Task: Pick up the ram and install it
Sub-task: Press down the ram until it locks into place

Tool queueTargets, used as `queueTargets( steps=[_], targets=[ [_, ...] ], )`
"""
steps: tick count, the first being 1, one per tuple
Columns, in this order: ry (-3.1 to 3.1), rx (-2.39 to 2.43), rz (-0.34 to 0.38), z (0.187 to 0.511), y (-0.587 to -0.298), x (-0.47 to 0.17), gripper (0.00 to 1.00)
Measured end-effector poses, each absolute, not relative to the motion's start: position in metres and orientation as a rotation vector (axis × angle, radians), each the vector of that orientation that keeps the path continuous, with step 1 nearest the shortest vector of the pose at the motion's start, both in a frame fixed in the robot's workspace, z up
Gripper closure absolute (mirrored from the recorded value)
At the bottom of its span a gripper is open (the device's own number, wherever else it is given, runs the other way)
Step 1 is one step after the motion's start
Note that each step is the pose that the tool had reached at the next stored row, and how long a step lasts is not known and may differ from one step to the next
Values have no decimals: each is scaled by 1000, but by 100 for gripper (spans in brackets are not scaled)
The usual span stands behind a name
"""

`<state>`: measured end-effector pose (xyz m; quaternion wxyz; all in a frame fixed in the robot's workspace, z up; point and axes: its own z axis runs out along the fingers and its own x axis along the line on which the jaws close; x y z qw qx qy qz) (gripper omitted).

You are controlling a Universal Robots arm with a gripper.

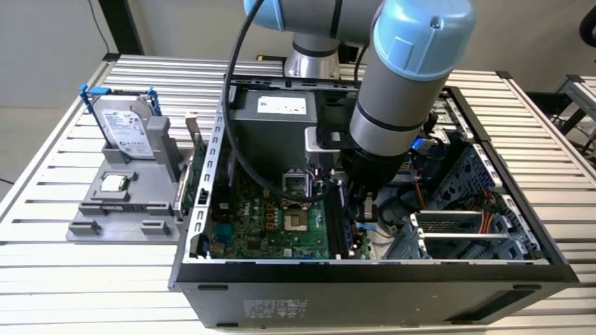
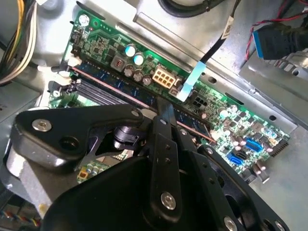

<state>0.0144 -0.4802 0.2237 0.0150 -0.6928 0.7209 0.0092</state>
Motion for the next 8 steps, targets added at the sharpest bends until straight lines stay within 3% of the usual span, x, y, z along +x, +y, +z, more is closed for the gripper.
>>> queueTargets(
  steps=[8],
  targets=[
    [2245, -2158, 27, 261, -481, 14, 100]
  ],
)
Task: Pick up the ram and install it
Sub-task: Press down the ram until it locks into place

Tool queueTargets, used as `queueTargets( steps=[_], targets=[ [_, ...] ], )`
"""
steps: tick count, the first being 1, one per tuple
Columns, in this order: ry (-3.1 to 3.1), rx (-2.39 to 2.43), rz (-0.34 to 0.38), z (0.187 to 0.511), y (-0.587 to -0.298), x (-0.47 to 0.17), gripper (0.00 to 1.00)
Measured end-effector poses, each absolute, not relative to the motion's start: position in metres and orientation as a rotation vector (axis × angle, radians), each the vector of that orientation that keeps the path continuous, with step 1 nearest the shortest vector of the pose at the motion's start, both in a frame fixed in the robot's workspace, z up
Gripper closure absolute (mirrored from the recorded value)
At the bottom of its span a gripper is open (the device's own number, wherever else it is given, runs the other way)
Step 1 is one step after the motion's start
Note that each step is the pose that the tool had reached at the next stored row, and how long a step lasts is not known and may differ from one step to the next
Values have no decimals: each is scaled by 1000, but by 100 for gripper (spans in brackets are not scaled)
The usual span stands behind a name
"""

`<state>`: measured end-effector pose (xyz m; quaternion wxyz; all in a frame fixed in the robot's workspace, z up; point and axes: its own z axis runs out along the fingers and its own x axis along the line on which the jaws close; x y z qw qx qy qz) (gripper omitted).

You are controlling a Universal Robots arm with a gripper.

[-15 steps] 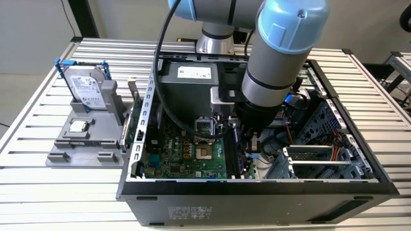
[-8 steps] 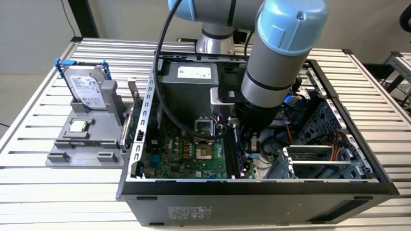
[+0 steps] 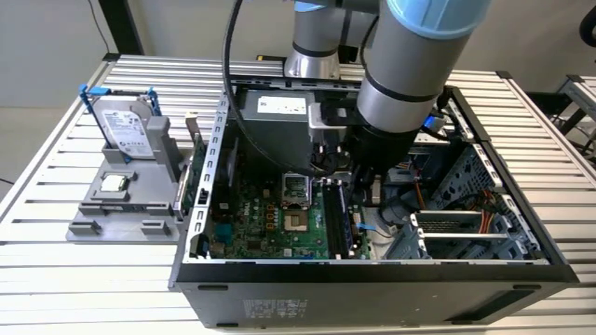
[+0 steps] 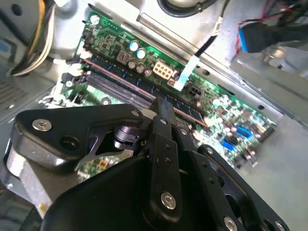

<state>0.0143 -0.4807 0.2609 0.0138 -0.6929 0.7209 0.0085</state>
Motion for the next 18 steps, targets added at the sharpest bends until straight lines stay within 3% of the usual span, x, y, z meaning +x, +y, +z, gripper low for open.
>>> queueTargets(
  steps=[10, 18],
  targets=[
    [2245, -2158, 27, 305, -481, 14, 100],
    [2247, -2160, 30, 305, -481, 14, 100]
  ],
)
